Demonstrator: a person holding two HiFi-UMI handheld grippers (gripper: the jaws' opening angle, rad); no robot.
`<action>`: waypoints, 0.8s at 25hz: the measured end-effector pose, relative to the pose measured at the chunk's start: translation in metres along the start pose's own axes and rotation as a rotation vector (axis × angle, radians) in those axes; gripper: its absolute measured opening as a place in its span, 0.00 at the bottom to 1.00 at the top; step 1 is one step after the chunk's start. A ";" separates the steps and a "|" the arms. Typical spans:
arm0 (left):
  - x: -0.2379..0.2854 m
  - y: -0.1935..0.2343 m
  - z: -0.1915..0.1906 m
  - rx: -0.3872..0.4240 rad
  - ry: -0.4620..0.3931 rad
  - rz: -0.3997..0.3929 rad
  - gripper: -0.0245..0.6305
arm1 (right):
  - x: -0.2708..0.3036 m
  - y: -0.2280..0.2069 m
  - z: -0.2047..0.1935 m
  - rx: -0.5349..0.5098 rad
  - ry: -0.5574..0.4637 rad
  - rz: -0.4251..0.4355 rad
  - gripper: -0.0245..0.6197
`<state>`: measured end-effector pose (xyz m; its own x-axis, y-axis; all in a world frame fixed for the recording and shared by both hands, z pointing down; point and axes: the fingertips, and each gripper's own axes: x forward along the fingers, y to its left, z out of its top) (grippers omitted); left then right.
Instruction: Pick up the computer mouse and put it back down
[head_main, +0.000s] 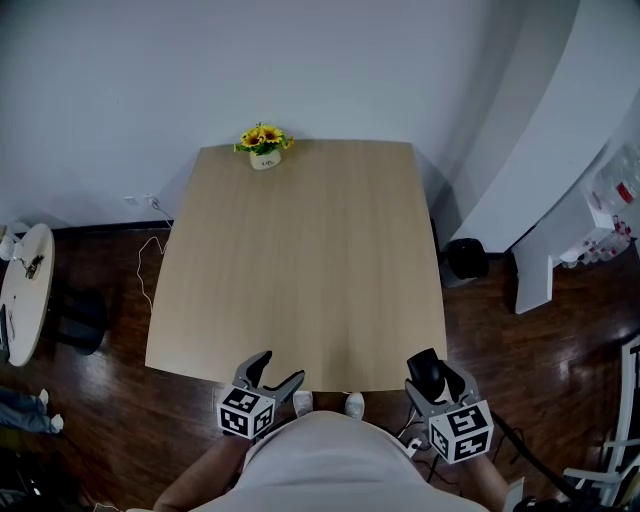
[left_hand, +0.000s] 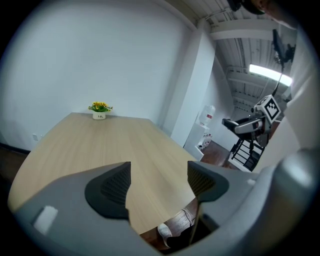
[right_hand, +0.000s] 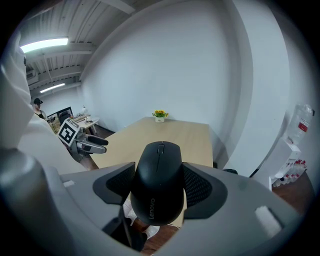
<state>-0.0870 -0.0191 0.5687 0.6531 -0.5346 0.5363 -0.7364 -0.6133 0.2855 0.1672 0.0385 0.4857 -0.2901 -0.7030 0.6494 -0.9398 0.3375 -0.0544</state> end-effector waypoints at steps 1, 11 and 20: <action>-0.001 0.000 0.000 0.000 0.002 -0.001 0.56 | 0.000 0.000 0.000 0.000 0.000 -0.001 0.50; -0.003 -0.005 -0.008 -0.005 0.007 -0.022 0.56 | 0.012 -0.002 -0.007 0.002 0.001 0.004 0.50; -0.014 -0.003 -0.014 -0.020 -0.003 0.002 0.56 | 0.113 -0.034 -0.051 0.044 0.067 0.052 0.50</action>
<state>-0.0960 -0.0012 0.5718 0.6523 -0.5374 0.5345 -0.7409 -0.6008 0.3001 0.1757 -0.0207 0.6000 -0.3272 -0.6412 0.6941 -0.9312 0.3435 -0.1217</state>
